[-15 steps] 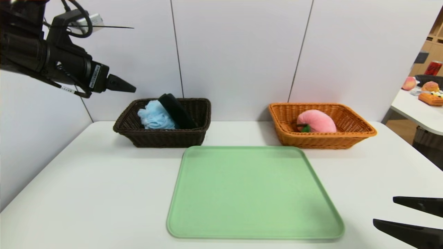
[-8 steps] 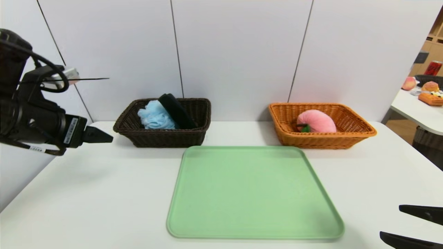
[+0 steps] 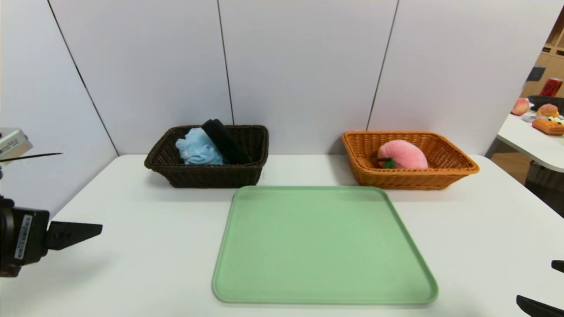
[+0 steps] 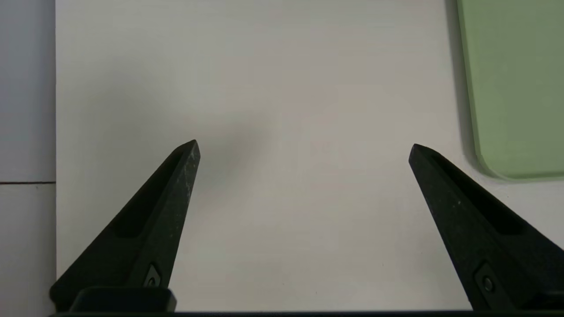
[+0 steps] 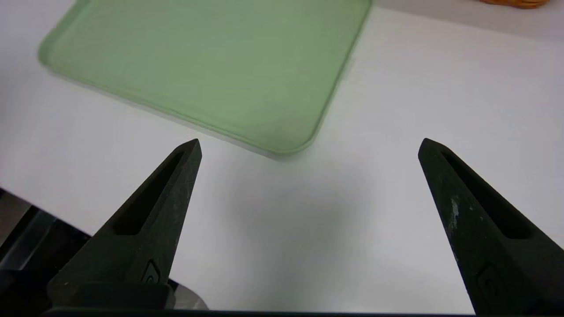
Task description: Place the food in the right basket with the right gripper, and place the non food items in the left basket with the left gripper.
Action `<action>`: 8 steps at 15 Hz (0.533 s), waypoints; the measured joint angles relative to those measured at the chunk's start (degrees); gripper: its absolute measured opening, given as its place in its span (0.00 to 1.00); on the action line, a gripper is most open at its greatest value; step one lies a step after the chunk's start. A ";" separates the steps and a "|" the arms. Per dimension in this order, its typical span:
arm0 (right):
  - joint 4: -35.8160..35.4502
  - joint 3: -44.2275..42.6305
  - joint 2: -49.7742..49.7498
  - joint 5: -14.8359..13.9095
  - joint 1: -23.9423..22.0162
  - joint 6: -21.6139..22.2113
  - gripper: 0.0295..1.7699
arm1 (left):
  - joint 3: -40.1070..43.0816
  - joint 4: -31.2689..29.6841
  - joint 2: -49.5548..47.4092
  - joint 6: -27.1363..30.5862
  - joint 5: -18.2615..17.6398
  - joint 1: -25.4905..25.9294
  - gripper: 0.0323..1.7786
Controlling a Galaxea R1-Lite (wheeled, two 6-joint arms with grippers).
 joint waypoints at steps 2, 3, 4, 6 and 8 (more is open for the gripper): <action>0.28 -0.05 -2.17 -5.60 -0.06 -0.04 0.96 | 3.78 0.11 -4.71 -0.02 0.01 -0.02 0.95; 0.39 -0.05 -3.39 -8.72 -0.11 -0.04 0.96 | 5.51 0.35 -7.08 0.05 0.26 0.00 0.95; 0.61 -0.05 -4.63 -11.80 -0.21 -0.04 0.96 | 7.14 0.44 -9.28 0.13 0.61 -0.02 0.95; 2.01 -0.52 -7.24 -16.41 -0.50 -0.06 0.96 | 10.92 0.61 -13.78 0.24 0.95 -0.02 0.95; 5.38 -1.62 -10.28 -18.32 -0.61 -0.23 0.96 | 13.92 0.72 -17.97 0.39 1.00 -0.07 0.95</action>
